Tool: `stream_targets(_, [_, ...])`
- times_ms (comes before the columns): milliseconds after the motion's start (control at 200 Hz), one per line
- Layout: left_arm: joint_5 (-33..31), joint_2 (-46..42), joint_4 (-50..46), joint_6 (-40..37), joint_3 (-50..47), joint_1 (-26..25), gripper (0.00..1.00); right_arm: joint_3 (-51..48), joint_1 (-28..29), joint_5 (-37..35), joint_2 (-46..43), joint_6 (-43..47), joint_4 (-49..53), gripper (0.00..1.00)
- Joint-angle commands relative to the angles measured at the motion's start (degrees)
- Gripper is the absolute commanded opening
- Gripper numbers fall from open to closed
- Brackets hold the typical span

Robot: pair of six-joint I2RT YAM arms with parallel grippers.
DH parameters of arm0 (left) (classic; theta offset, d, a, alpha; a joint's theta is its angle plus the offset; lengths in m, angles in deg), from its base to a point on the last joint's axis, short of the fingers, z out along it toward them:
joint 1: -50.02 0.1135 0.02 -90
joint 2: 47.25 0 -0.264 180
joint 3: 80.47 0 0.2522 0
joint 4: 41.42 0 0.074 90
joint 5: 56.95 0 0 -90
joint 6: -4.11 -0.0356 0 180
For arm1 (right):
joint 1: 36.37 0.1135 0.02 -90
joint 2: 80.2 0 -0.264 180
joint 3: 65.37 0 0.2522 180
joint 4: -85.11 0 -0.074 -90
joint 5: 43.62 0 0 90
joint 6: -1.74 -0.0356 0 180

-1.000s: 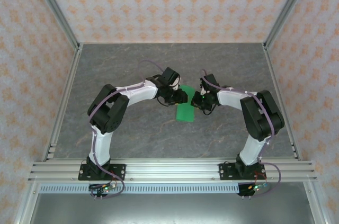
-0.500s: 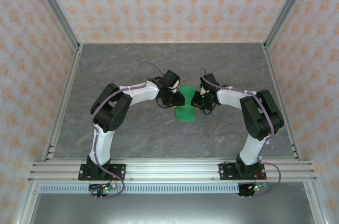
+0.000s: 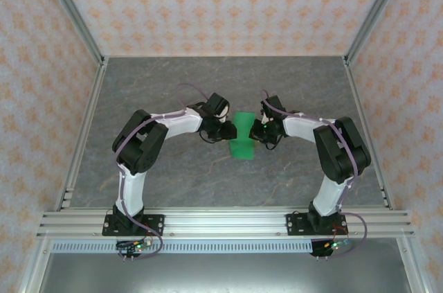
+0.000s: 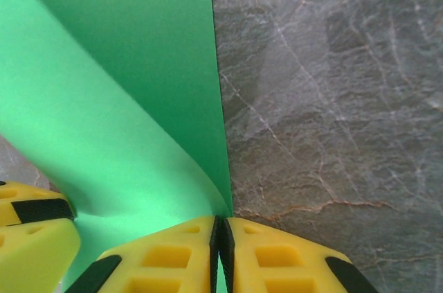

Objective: Fold a paper plane with a square sheet of paper (fold left side to right side)
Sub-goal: First fold the square sheet of paper in half at the center of the table, then hold the square sheet of paper at the center of the table.

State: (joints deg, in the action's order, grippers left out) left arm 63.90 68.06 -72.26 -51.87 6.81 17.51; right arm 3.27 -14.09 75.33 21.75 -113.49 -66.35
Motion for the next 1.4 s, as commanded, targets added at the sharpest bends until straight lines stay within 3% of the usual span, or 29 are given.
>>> stream_targets(0, [-0.6,-2.6,-2.0,-0.6,-2.6,1.8,0.29,-2.0,0.1,-6.4,4.3,1.2,6.2,0.16])
stream_targets(215, [5.3,-4.2,4.9,1.5,-2.2,1.8,0.27,-1.8,0.1,-5.8,3.8,1.2,6.0,0.16])
stream_targets(410, [8.0,-0.5,7.5,2.8,1.1,1.0,0.26,-1.8,0.1,-5.6,3.8,1.2,6.0,0.16])
stream_targets(901, [4.7,4.9,4.9,1.6,2.9,0.8,0.25,-2.6,0.1,-4.1,1.5,1.2,3.4,0.16])
stream_targets(1206, [2.4,5.1,2.2,0.3,0.6,-0.4,0.24,-0.3,-4.0,4.9,-6.6,0.8,-2.3,0.17])
stream_targets(1396, [1.7,5.6,1.6,0.1,0.8,-0.6,0.24,5.2,-4.7,8.1,-2.9,0.5,-3.6,0.17])
